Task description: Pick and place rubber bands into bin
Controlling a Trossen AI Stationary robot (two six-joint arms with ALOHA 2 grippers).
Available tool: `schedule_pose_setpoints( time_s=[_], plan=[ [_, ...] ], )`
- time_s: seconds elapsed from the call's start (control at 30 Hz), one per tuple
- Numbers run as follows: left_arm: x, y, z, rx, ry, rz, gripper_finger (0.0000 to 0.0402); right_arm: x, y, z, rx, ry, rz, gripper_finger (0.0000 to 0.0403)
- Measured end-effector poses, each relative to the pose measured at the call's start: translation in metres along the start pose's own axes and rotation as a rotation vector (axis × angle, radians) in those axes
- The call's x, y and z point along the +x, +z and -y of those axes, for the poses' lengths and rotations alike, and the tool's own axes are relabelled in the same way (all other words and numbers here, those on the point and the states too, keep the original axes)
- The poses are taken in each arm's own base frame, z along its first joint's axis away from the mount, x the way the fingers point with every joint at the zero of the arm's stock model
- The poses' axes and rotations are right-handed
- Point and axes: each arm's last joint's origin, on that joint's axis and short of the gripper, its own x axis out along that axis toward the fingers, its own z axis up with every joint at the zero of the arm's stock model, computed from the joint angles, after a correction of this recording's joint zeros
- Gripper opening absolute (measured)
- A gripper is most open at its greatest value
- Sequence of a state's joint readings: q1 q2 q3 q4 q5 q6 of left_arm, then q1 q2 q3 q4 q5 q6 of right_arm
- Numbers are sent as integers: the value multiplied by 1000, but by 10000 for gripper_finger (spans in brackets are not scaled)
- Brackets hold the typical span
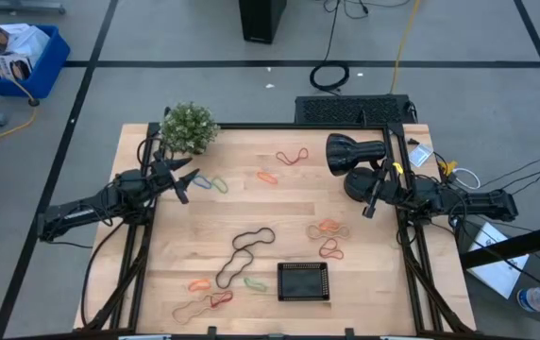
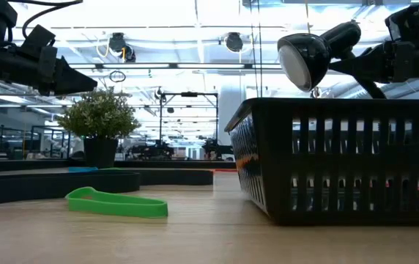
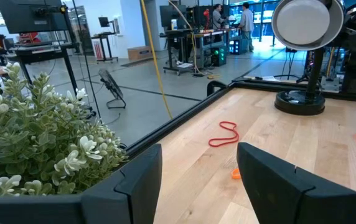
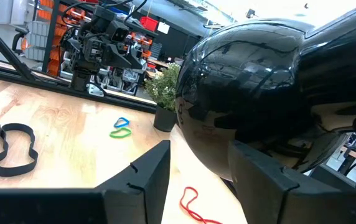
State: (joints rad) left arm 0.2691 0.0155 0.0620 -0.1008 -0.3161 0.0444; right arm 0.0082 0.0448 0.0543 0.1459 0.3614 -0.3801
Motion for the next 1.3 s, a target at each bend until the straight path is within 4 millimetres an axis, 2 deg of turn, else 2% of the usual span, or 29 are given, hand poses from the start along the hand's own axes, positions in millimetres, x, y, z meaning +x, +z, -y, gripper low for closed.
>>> schedule_pose_setpoints(
  time_s=[0.67, 0.8, 0.93, 1.07, 1.3],
  plan=[
    [0, 0, 0, -4, 0, 0, 216, 0, 0, 0, 0, 0, 0, 155],
    [0, 0, 0, -62, 0, 0, 216, 0, 1, 0, 6, -5, 12, 155],
    [0, 0, 0, -194, 0, 0, 216, 0, 1, 1, 6, -6, 14, 155],
    [0, 0, 0, -223, -1, 0, 216, 0, 1, 1, 7, -6, 13, 155],
    [0, 0, 2, -229, -61, -5, 216, 0, 3, 1, 207, -10, 30, 155]
  ],
)
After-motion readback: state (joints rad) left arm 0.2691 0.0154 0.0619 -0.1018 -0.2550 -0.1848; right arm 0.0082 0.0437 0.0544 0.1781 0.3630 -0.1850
